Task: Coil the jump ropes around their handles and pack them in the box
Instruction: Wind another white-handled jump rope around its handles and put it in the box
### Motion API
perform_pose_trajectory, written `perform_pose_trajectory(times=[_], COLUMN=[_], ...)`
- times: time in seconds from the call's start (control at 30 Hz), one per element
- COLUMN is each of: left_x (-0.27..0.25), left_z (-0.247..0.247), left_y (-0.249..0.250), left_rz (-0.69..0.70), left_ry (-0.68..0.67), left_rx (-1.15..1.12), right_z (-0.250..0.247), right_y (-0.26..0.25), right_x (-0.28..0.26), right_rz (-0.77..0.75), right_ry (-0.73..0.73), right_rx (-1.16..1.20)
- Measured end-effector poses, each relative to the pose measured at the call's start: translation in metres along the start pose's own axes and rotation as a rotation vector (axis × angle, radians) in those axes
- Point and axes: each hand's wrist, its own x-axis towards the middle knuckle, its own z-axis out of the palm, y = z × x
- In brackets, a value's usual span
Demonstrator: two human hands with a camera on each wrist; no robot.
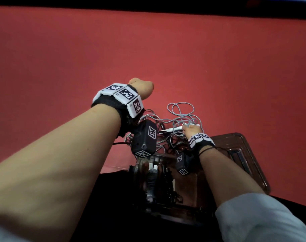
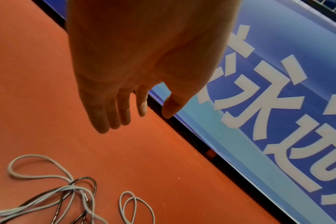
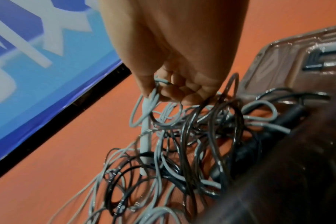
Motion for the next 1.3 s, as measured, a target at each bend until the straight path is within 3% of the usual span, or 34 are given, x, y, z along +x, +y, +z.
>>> perform_pose_trajectory(times=[0.13,0.3,0.37,0.53,0.63,0.7,0.8,0.97,1.03,1.17,1.3], left_x=[-0.019,-0.054,-0.072,-0.112,-0.123,-0.127,-0.129,-0.121,-0.117,-0.115,-0.114], left_z=[-0.009,-0.015,-0.014,-0.008,-0.012,-0.017,-0.026,-0.044,-0.048,-0.05,-0.042], left_y=[0.013,0.026,0.031,0.04,0.042,0.043,0.043,0.035,0.032,0.029,0.029], left_rz=[0.074,0.36,0.479,0.718,0.778,0.798,0.794,0.784,0.773,0.72,0.7], left_ry=[-0.028,-0.028,-0.065,-0.315,-0.263,-0.227,-0.198,-0.122,-0.082,0.007,-0.085], left_rx=[-0.095,-0.009,0.033,0.04,0.021,0.073,0.078,0.134,0.169,0.176,0.084], right_z=[-0.033,-0.086,-0.104,-0.129,-0.138,-0.141,-0.146,-0.152,-0.156,-0.168,-0.161], right_y=[-0.038,-0.119,-0.151,-0.195,-0.196,-0.192,-0.188,-0.177,-0.171,-0.167,-0.173], right_x=[-0.029,-0.086,-0.114,-0.175,-0.201,-0.21,-0.216,-0.219,-0.219,-0.216,-0.221], right_rz=[-0.182,-0.415,-0.466,-0.554,-0.562,-0.545,-0.475,-0.389,-0.424,-0.602,-0.515], right_ry=[0.103,0.174,0.148,-0.012,-0.13,-0.168,-0.108,-0.152,-0.158,-0.024,-0.107], right_rx=[0.147,0.192,0.254,0.341,0.404,0.439,0.499,0.365,0.258,-0.006,0.387])
